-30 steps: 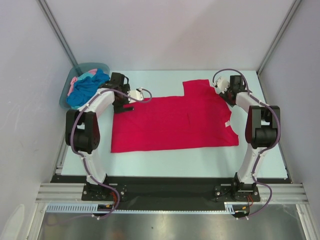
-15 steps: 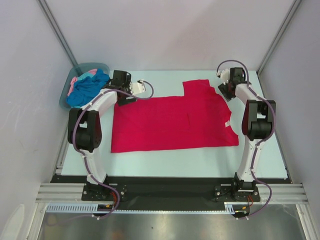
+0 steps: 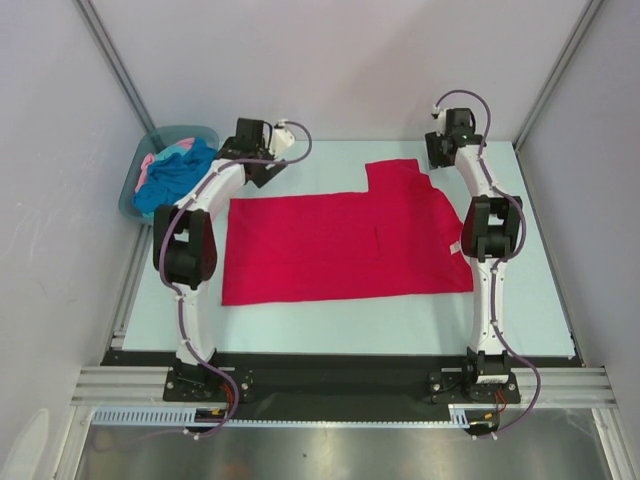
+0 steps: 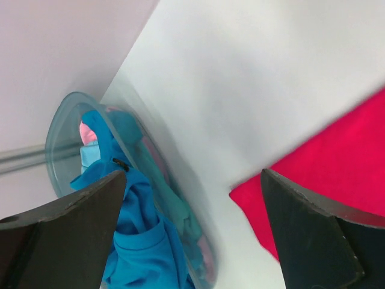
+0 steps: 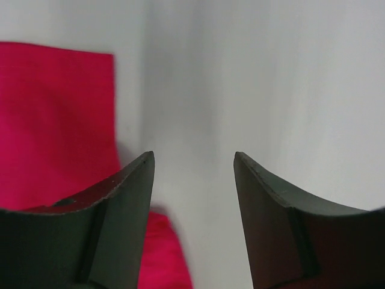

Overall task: Fold and stack the t-shirts
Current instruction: Fold the tshirt

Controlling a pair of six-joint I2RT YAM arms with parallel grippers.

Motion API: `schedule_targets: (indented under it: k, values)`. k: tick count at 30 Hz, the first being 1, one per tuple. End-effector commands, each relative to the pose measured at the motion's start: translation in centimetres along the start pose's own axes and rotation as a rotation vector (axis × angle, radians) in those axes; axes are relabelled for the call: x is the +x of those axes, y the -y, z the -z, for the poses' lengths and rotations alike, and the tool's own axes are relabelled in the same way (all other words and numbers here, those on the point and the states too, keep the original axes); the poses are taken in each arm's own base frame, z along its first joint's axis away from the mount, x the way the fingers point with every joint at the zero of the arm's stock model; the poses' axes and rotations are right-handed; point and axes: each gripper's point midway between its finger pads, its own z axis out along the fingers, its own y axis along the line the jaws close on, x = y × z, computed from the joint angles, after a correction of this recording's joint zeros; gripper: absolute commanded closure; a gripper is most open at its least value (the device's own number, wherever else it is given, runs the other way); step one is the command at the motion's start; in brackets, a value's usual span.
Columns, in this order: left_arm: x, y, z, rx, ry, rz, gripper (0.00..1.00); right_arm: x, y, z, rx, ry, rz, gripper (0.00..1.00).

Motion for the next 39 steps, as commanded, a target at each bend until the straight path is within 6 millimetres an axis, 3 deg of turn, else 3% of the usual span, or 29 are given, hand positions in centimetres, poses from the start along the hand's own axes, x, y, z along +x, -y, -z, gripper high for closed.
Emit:
schedule_targets:
  k: [1,5,8,19,30,39]
  values:
    - [-1.4,-1.7,1.4,-0.020,0.013,0.212,0.00,0.9,-4.7,-0.5,-0.179,-0.050,-0.150,0.40]
    - [-1.5,-2.2,1.7,-0.029,0.003,0.205,0.00,0.9,-7.2,-1.7,-0.251,-0.034,-0.184,0.41]
    - [-1.4,-2.5,2.1,-0.038,-0.001,0.191,0.00,0.4,-7.9,-2.1,-0.261,-0.015,-0.214,0.41]
    - [-1.9,-3.0,2.4,-0.044,0.010,0.196,0.00,-2.7,-5.7,-3.1,-0.179,0.121,-0.282,0.42]
    - [-2.7,-2.3,2.7,-0.033,0.020,0.175,0.00,-1.1,-8.2,-5.9,-0.194,0.113,-0.300,0.43]
    - [-2.9,-2.3,3.3,-0.038,0.019,0.146,0.00,-3.3,-10.1,-5.6,-0.218,0.182,-0.275,0.43]
